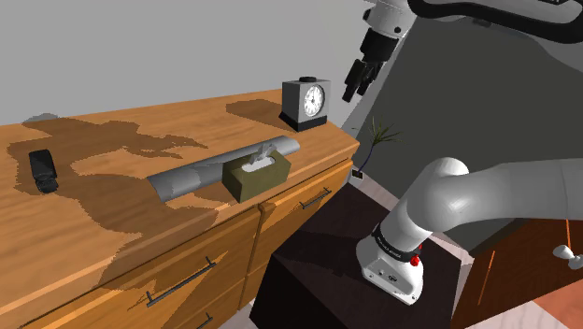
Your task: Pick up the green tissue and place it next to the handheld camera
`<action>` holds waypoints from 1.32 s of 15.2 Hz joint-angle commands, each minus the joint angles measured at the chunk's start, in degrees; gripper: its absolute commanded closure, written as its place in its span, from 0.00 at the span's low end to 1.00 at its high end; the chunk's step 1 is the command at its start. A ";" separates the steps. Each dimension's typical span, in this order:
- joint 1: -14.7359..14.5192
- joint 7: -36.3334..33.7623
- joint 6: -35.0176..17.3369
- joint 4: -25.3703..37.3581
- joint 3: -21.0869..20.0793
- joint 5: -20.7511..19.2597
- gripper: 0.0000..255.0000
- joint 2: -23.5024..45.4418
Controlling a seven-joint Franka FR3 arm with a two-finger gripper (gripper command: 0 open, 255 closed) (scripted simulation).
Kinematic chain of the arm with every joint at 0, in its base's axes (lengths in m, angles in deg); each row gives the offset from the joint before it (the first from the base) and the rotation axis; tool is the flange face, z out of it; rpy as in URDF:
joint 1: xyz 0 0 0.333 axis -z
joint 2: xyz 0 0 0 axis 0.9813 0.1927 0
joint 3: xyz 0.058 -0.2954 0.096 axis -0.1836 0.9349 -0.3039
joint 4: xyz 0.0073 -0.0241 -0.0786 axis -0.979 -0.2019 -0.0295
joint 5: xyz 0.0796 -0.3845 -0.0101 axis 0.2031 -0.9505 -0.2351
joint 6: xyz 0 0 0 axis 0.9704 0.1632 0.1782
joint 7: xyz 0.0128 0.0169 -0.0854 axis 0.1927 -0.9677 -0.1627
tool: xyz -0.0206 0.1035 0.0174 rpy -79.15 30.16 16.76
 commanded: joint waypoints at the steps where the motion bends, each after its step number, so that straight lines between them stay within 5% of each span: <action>1: 0.00 0.00 0.00 0.00 0.00 0.00 0.00 0.00; 11: -0.75 -22.42 -18.93 -16.29 -11.24 14.63 0.00 -5.10; 20: -2.19 -42.11 -42.57 -20.77 -25.82 27.86 0.00 4.27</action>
